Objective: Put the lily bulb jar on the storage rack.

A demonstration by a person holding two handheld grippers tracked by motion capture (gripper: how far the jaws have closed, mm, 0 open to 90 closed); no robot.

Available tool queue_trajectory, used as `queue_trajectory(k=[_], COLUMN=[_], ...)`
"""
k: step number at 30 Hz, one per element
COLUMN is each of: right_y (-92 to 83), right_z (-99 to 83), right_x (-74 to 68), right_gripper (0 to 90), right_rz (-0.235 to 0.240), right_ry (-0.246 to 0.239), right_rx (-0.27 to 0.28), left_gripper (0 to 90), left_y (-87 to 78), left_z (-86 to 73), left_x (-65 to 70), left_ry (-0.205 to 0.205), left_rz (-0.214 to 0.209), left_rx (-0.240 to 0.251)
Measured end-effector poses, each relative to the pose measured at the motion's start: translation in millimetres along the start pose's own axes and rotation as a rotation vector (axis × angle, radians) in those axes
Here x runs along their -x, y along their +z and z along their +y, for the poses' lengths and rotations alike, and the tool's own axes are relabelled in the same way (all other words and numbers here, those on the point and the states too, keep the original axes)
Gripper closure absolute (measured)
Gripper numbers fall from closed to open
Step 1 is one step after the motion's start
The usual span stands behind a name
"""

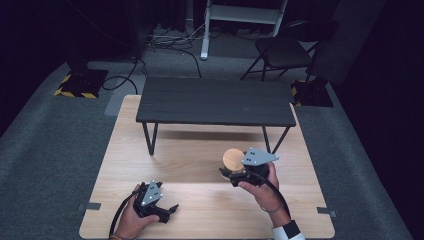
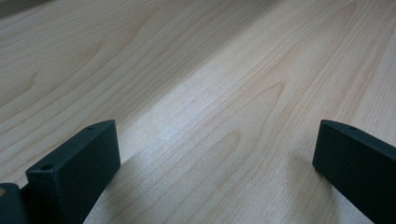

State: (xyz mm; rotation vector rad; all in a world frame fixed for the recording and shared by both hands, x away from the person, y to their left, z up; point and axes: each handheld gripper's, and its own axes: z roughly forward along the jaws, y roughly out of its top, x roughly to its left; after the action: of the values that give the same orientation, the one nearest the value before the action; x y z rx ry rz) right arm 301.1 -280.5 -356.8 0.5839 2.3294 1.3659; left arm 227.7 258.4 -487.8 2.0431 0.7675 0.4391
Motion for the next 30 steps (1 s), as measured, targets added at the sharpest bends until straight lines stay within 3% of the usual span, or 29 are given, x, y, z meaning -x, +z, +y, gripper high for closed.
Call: queue_trajectory(k=[8, 11, 15, 19, 25, 30], right_y=[-20.5, -27.7, -32.6, -29.7, -18.7, -3.8], right_z=[44.0, 57.8, 79.1, 99.1, 115.7, 127.7], right_x=[24.2, 36.4, 47.4, 58.1, 74.8, 84.4], right_gripper=[25.1, 25.1, 25.1, 25.1, 25.1, 25.0], right_rz=[-0.061, -0.063, -0.103, -0.143, -0.184, -0.244], right_ry=[0.033, 0.046, 0.045, 0.045, 0.091, 0.123], right_rx=[0.034, 0.051, 0.042, 0.012, -0.004, -0.05], left_gripper=[0.6, 0.6, 0.6, 0.6, 0.6, 0.6], left_y=[0.0, 0.0, 0.0, 0.1, 0.1, 0.2], left_z=[0.1, 0.3, 0.2, 0.2, 0.4, 0.3], left_x=[-0.1, -0.2, 0.0, -0.1, 0.3, 0.7], left_ry=[-0.002, -0.003, -0.002, -0.003, -0.003, -0.001], left_rz=[0.0, 0.0, 0.001, 0.001, 0.004, 0.006], left_rx=[0.0, -0.002, -0.001, -0.001, -0.002, -0.001])
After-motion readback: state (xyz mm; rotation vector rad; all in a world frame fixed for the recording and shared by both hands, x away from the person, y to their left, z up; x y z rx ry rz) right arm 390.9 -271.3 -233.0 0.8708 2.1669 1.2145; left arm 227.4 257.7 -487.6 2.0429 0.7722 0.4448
